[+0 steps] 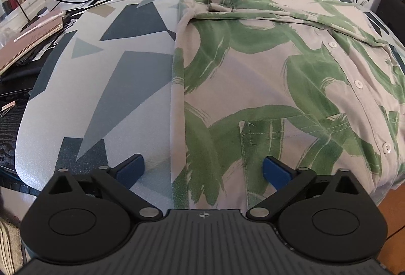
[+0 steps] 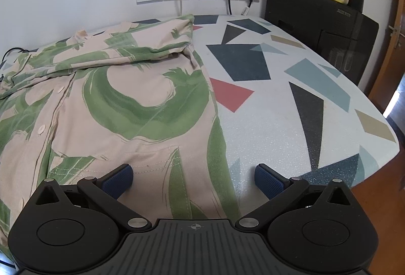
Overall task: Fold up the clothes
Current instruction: 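Pinch the shirt front near the pocket with the left tool while the right tool pinches the hem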
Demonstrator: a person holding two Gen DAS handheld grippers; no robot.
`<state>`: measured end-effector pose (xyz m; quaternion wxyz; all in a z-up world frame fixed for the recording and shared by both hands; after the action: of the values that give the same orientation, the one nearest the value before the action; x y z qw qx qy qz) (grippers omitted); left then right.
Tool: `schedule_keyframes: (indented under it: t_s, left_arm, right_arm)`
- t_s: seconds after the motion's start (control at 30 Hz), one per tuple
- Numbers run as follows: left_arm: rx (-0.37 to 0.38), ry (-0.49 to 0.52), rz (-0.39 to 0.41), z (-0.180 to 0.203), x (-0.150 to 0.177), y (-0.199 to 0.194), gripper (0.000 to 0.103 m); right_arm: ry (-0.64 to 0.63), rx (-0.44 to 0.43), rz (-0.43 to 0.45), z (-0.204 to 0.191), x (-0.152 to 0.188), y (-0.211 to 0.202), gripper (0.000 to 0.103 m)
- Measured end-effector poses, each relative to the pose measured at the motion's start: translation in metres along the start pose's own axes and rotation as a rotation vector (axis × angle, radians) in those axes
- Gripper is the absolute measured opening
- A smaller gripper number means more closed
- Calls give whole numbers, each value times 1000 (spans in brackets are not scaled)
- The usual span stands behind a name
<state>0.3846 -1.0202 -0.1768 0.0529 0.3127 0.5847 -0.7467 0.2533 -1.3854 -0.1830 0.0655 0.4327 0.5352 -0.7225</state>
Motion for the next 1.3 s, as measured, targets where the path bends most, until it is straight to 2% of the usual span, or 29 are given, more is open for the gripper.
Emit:
schedule_keyframes:
  t_s: [0.03, 0.13, 0.23, 0.37, 0.43, 0.53, 0.6, 0.8, 0.9, 0.97, 1.1, 1.3]
  left_arm:
    - [11, 16, 8, 2, 0, -3, 71]
    - [42, 51, -8, 10, -3, -7, 43]
    - [62, 48, -26, 13, -6, -7, 32]
    - [84, -2, -18, 5, -6, -8, 21]
    - [82, -20, -9, 0, -4, -9, 10]
    - [86, -18, 4, -2, -3, -9, 8]
    - [70, 6, 4, 2, -3, -9, 6]
    - [90, -36, 12, -3, -3, -10, 5]
    - [77, -15, 12, 0, -4, -10, 4]
    - [72, -14, 20, 2, -4, -12, 4]
    - [80, -52, 62, -3, -5, -24, 4]
    - [121, -120, 120, -9, 5, -50, 4]
  right_arm:
    - [-3, -4, -2, 0, 0, 0, 102]
    - [-29, -33, 1, 1, 1, -2, 102]
    - [-72, -87, 5, 4, 4, -5, 100]
    - [-75, -109, -6, 17, 7, -12, 87]
    - [-63, -108, -9, 25, 10, -16, 81]
    - [-51, -123, -13, 34, 16, -20, 79]
    - [-71, -126, -8, 32, 18, -21, 74]
    - [-95, -133, 24, 15, 17, -25, 48]
    - [-130, -148, 45, 7, 17, -29, 31]
    - [-161, -165, 55, 1, 17, -32, 5]
    - [-119, -177, 50, 4, 11, -38, 5]
    - [-53, -194, 93, 20, 3, -62, 4]
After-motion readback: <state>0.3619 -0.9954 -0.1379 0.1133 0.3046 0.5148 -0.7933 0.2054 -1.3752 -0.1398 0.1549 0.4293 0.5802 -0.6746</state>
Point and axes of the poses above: each gripper's, at about its wrist camera, not at the fingertips, and y roughly the way its jaws point, z to its right, x to its underside, the point moved 6 cm from there along y, roughly the way its jaws point, and after that the axes turned 8 degrees about x, right-handed, at the moved point
